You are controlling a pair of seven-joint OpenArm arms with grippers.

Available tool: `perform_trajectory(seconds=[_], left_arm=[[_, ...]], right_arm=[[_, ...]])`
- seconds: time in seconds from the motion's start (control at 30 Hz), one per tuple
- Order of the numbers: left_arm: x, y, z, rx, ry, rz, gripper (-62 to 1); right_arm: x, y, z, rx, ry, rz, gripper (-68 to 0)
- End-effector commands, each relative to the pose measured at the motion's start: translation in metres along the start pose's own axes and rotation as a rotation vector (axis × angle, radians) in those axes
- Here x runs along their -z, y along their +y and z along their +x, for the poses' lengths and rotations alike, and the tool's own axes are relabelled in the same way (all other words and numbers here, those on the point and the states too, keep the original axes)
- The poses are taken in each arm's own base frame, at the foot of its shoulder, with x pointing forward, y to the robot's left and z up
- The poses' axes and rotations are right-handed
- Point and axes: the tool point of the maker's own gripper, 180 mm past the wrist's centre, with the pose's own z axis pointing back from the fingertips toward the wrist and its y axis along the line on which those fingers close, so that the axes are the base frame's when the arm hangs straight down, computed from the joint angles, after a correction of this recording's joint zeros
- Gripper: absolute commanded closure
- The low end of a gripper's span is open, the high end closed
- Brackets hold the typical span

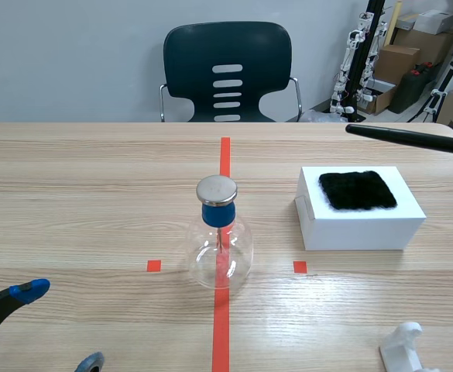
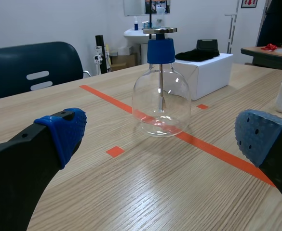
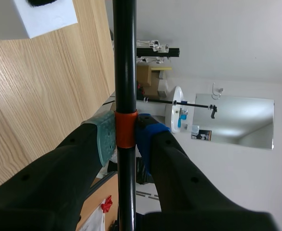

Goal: Do the electroscope experiment. rub the rod on the fur

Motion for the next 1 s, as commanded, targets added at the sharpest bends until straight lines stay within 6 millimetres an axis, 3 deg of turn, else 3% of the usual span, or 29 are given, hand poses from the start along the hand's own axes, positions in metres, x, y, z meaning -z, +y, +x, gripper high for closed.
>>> perform_trajectory(seconds=[0.0, 0.73, 0.97], left_arm=[[0.002, 0.004, 0.007, 0.012, -0.031, 0.0, -62.3], [0.002, 0.004, 0.007, 0.012, -0.031, 0.0, -62.3], [0.002, 0.004, 0.007, 0.012, -0.031, 0.0, -62.3]], right_arm=[[0.001, -0.012, 0.0, -0.022, -0.004, -0.036, -1.3], [0.001, -0.012, -0.002, -0.023, 0.007, -0.037, -1.3], [0.006, -0.022, -0.01, -0.031, 0.033, -0.058, -1.3]])
